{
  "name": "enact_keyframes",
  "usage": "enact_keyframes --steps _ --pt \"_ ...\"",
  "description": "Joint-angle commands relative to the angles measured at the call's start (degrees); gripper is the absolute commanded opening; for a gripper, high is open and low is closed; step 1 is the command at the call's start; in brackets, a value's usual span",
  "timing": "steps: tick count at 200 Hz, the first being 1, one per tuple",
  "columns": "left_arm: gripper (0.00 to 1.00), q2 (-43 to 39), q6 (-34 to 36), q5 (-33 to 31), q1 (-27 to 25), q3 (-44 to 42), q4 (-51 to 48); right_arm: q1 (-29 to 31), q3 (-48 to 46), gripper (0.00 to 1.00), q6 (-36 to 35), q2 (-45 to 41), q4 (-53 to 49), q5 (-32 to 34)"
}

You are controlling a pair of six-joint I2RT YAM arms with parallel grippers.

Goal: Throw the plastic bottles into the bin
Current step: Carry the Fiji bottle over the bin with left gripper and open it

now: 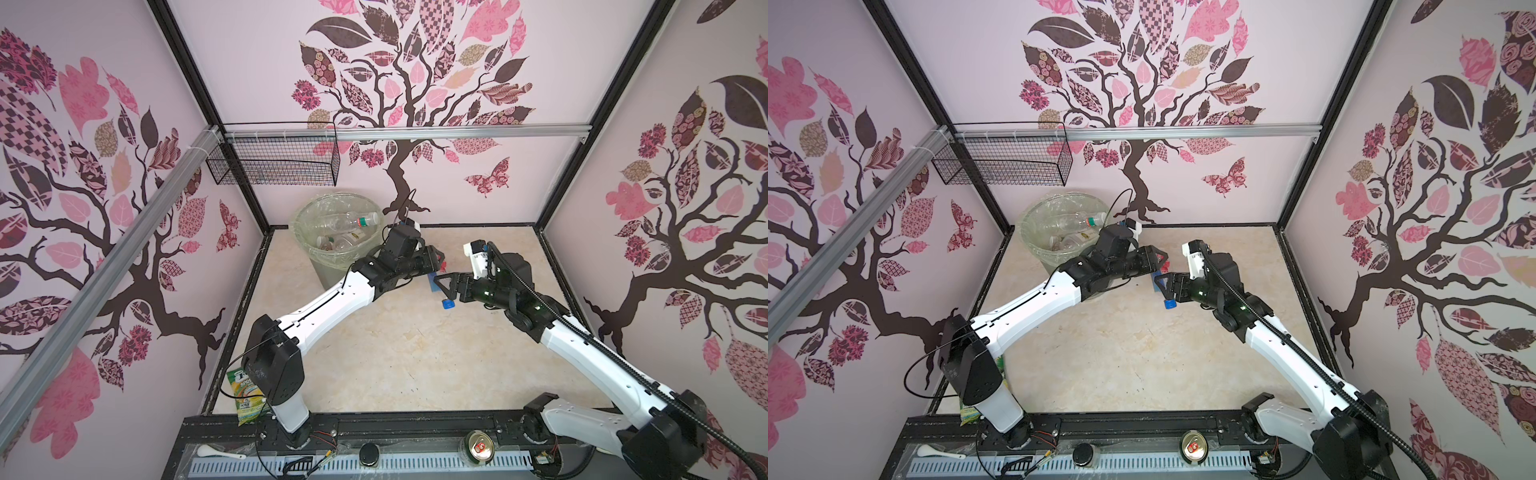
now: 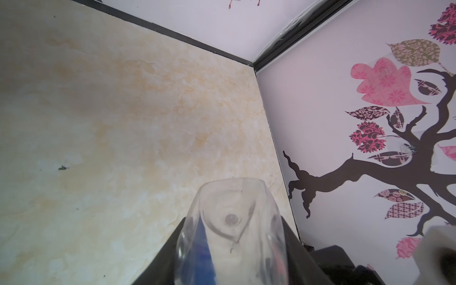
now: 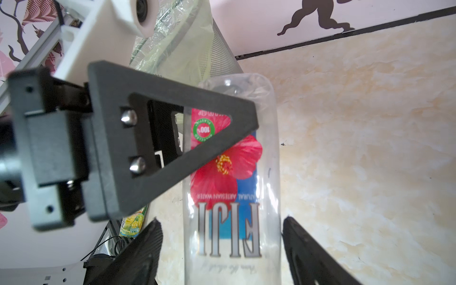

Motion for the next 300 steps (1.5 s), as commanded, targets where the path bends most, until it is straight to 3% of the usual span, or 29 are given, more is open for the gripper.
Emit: enact_keyframes --steps 1,37,90,139,158,198,226,252,280,300 --pt "0.50 -0.11 3.61 -2.48 1.34 5.60 -2.59 0.44 1.23 0.83 -1.40 -3.21 -2.36 0.35" --pt "0.50 -1.51 7.45 -3.63 4.08 9.51 -5.89 0.46 1.54 0.99 -2.90 -5.29 -4.65 2.16" --pt "0.50 -3.81 20.44 -15.11 8.03 22.78 -13.80 0.57 8.10 1.00 -4.36 -3.50 -6.69 2.70" --pt "0.54 -4.52 37.16 -28.80 8.78 37.19 -14.62 3.63 19.96 1.00 -4.95 1.40 -8.28 3.31" --pt "0.54 -6.03 44.02 -34.60 8.74 40.08 -10.17 3.93 22.20 1.00 -4.31 2.81 -8.07 2.63" --pt "0.56 -10.90 56.05 -42.91 9.78 35.51 6.17 3.98 20.60 1.00 -3.90 3.89 -6.19 2.44" --pt "0.56 -8.64 52.84 -40.53 15.93 31.79 3.83 3.98 18.75 1.00 -2.37 4.90 -3.67 0.97" --pt "0.60 -6.82 54.57 -40.87 16.60 21.86 4.18 3.98 18.07 1.00 -2.14 5.47 -3.06 0.41" --pt "0.69 -5.09 54.23 -39.45 16.99 11.91 4.18 3.98 17.28 1.00 -2.49 5.20 -3.13 0.32" --pt "0.93 -4.82 52.55 -40.86 16.91 10.66 0.79 3.98 16.49 1.00 -3.00 4.53 -3.41 0.32"
